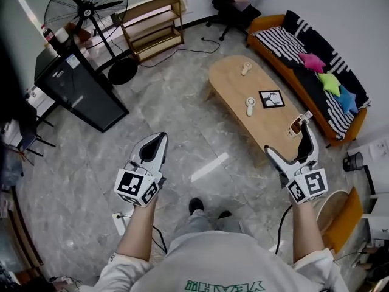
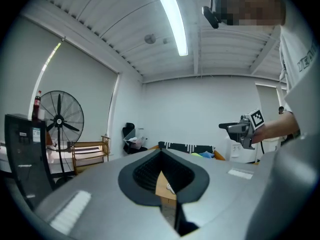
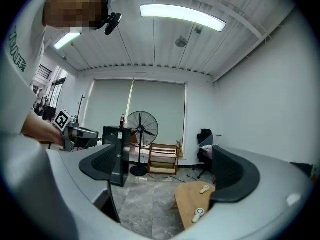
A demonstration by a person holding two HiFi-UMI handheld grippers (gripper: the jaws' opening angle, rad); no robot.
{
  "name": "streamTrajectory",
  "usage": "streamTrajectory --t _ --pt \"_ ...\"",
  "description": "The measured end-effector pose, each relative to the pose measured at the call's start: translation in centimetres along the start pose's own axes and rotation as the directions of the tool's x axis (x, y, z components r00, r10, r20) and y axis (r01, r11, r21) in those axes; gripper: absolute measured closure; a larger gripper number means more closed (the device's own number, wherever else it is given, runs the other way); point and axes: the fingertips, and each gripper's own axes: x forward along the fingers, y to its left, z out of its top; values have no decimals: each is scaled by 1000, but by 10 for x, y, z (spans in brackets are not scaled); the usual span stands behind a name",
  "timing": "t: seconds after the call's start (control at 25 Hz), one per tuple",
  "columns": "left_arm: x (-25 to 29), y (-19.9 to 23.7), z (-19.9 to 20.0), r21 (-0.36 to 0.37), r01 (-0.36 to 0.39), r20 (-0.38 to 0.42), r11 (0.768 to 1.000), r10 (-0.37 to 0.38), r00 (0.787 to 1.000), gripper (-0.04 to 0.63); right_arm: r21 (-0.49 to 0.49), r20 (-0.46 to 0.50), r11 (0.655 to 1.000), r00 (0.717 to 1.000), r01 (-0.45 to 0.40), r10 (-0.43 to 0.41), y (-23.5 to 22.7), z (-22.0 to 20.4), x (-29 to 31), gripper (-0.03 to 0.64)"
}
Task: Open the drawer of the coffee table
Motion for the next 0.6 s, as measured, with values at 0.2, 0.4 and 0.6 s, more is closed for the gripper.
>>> streamTrajectory --t 0.2,0.4,0.6 --pt "36 9 3 0 56 2 998 -56 998 597 -3 -11 999 999 50 -50 -15 0 10 28" --pt "76 5 9 29 109 -9 994 -109 994 597 26 -4 994 994 107 -107 -47 -11 14 28" --pt "130 -2 17 69 138 -23 988 -137 990 597 54 23 987 988 148 -150 -92 -22 19 28"
